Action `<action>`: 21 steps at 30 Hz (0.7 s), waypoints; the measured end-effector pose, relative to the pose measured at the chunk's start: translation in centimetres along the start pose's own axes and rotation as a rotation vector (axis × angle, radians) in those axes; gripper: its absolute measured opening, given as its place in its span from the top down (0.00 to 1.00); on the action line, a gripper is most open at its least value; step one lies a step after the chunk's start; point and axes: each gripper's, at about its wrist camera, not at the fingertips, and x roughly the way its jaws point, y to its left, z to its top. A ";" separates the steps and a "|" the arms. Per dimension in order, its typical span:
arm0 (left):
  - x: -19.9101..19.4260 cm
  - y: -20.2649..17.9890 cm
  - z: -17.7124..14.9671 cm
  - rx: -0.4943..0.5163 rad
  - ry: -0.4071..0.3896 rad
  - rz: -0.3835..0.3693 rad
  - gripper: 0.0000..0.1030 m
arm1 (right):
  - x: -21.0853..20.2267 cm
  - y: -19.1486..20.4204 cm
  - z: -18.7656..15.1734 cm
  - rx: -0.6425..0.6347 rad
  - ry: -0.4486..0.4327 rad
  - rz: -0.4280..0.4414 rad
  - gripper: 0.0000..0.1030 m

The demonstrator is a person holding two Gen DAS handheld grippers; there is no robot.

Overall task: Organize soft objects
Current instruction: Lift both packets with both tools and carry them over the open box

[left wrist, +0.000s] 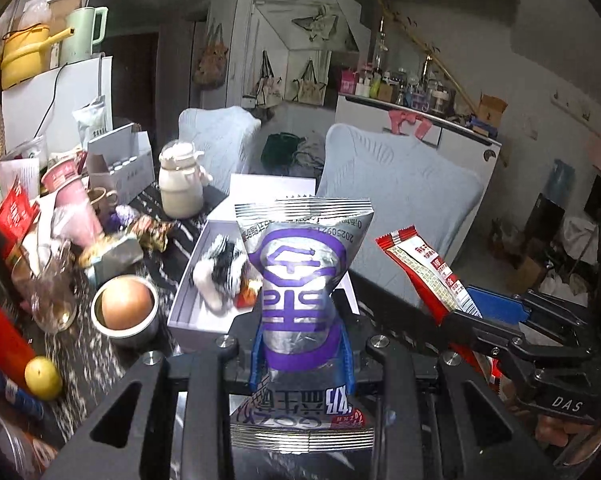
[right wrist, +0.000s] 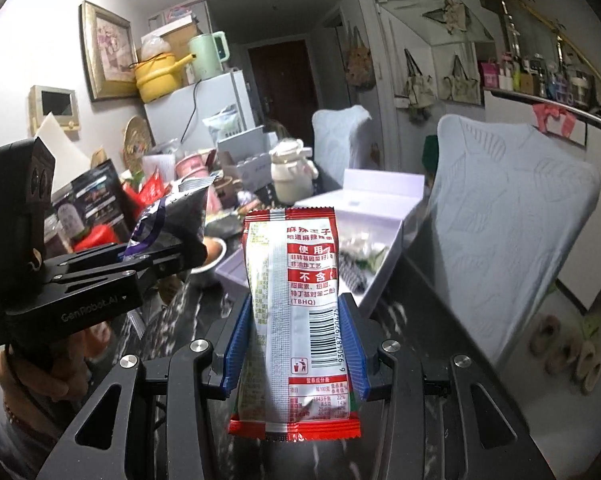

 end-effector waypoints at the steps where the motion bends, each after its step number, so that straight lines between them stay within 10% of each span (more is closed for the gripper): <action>1: 0.3 0.1 0.4 0.003 -0.004 0.000 0.72 | 0.2 -0.1 0.4 -0.001 -0.006 0.000 0.59; 21: 7.9 3.0 8.1 0.048 -0.081 0.017 0.72 | 7.2 -2.7 8.2 -0.063 -0.090 -0.034 0.59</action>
